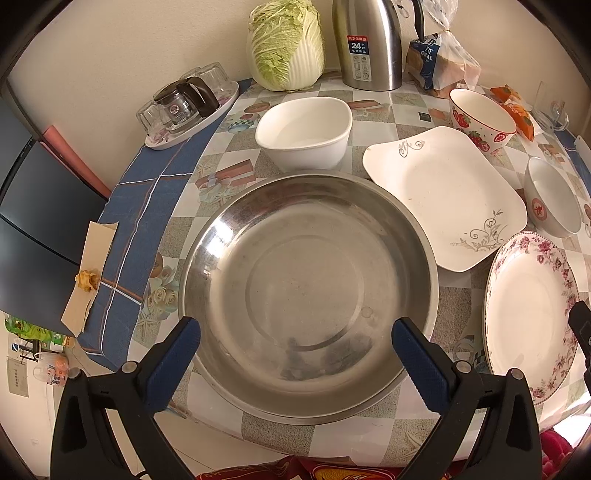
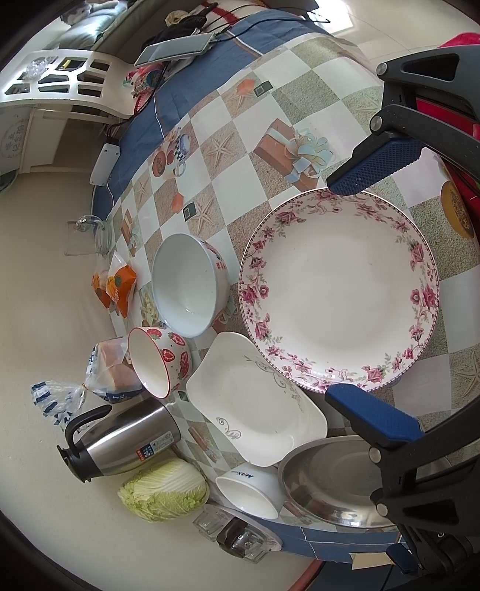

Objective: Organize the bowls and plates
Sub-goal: 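Move both grippers toward the rim of the stainless steel basin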

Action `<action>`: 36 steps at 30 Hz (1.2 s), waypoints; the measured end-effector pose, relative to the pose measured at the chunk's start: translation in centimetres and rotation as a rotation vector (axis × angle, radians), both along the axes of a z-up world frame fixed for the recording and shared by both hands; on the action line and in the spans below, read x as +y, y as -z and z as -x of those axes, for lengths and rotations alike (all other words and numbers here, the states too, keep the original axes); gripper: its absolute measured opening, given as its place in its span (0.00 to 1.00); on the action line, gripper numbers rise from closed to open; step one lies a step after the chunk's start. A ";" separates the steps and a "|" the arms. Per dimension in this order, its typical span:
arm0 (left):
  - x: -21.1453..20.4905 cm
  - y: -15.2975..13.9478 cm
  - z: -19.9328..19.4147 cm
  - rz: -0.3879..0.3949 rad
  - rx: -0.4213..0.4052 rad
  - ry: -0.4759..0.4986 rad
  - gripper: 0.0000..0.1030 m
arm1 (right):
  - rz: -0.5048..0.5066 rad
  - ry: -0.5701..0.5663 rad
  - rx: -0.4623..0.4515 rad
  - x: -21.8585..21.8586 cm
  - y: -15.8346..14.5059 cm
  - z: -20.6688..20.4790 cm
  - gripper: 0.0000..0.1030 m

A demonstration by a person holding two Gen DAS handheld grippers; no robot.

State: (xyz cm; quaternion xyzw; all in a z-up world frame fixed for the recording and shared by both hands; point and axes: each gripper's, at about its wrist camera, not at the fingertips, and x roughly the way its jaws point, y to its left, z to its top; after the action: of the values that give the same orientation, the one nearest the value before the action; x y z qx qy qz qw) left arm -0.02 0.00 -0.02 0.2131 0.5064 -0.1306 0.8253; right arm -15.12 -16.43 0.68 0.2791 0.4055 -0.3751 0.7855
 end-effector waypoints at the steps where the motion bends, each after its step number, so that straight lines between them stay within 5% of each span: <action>1: 0.0 0.0 0.0 0.000 0.000 0.000 1.00 | 0.000 -0.001 0.000 0.0 0.0 0.0 1.00; 19: 0.0 0.0 0.0 0.004 0.002 -0.004 1.00 | 0.000 -0.005 0.003 0.4 0.2 -0.2 1.00; 26: 1.0 0.2 -1.1 0.064 0.015 -0.027 1.00 | -0.006 -0.033 0.015 0.5 0.4 -0.8 1.00; 36: 6.1 0.8 -4.3 0.190 -0.047 -0.181 1.00 | -0.043 -0.311 0.060 3.3 1.8 -5.4 1.00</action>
State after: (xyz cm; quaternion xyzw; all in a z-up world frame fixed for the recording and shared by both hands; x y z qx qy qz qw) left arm 4.31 6.10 -0.77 0.0903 0.4896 -0.0981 0.8617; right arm -9.73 -13.17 -1.15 0.2182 0.4752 -0.2483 0.8155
